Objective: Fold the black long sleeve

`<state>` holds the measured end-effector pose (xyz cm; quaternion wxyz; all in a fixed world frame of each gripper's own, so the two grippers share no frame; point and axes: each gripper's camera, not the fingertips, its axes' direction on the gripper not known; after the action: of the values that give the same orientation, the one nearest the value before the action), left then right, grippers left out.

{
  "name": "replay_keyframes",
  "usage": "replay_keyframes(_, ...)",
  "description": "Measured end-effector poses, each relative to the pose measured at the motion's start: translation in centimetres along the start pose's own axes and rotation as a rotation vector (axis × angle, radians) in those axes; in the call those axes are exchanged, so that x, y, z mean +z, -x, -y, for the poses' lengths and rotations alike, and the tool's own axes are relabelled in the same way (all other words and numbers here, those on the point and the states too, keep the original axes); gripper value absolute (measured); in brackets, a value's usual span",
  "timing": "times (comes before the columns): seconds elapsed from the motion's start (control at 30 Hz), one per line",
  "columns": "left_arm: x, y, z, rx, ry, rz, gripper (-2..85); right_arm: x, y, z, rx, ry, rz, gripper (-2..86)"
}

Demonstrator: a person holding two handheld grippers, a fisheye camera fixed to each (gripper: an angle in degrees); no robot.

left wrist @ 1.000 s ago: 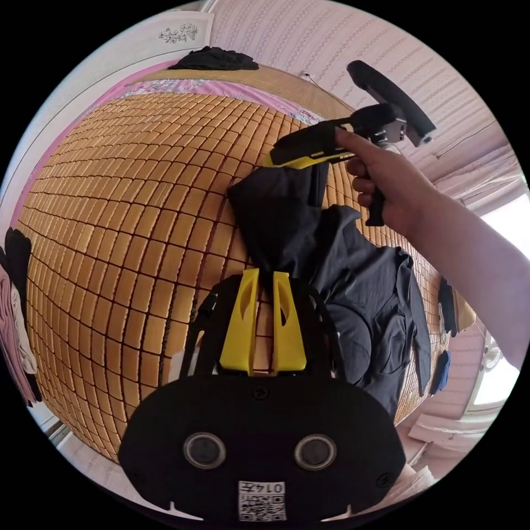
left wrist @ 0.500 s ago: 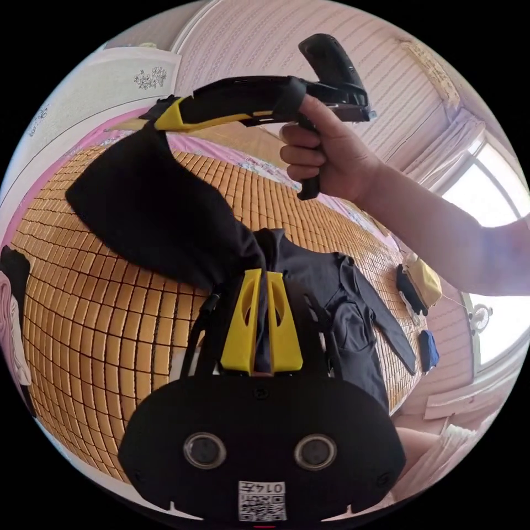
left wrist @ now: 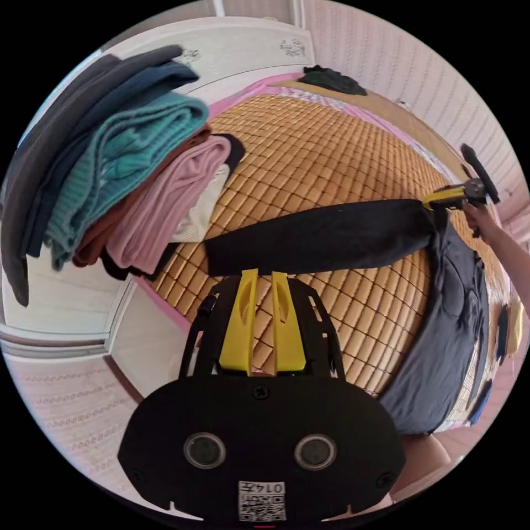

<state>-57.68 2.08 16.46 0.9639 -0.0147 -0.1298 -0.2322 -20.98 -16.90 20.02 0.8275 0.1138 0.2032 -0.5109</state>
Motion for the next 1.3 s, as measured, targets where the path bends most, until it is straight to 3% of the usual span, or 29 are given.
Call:
replay_keyframes(0.17, 3.9, 5.3, 0.9, -0.169, 0.098, -0.042, 7.1, -1.5, 1.3, 1.9, -0.035, -0.005, -0.036, 0.3)
replay_keyframes(0.27, 4.0, 6.2, 1.3, -0.152, 0.054, -0.112, 1.3, -2.4, 0.8, 2.6, -0.005, -0.016, -0.007, 0.0)
replay_keyframes(0.4, 1.4, 6.2, 0.4, -0.067, 0.048, -0.143, 0.3, -4.2, 0.2, 3.0, 0.033, -0.067, 0.026, -0.1)
replay_keyframes(0.57, -3.5, 7.9, -0.8, -0.119, -0.084, -0.139, 1.9, -5.3, 0.3, 3.8, 0.035, -0.090, 0.051, -0.1)
replay_keyframes(0.67, -1.3, 9.5, -1.0, -0.190, 0.002, -0.048, 4.1, -4.7, 0.3, 4.5, 0.060, -0.061, 0.035, -0.1)
replay_keyframes(1.03, 2.4, 11.6, 1.5, -0.265, 0.029, -0.159, 6.4, -4.8, 0.6, 5.0, 0.081, -0.042, 0.004, 0.0)
replay_keyframes(1.2, 3.5, 10.6, 3.1, -0.135, 0.134, -0.132, 0.1, -5.0, 0.4, 4.8, 0.080, -0.031, 0.007, 0.1)
replay_keyframes(1.3, -0.1, 10.7, 2.5, -0.101, 0.117, -0.236, -0.6, -5.3, 0.5, 4.6, 0.057, -0.030, -0.004, 0.1)
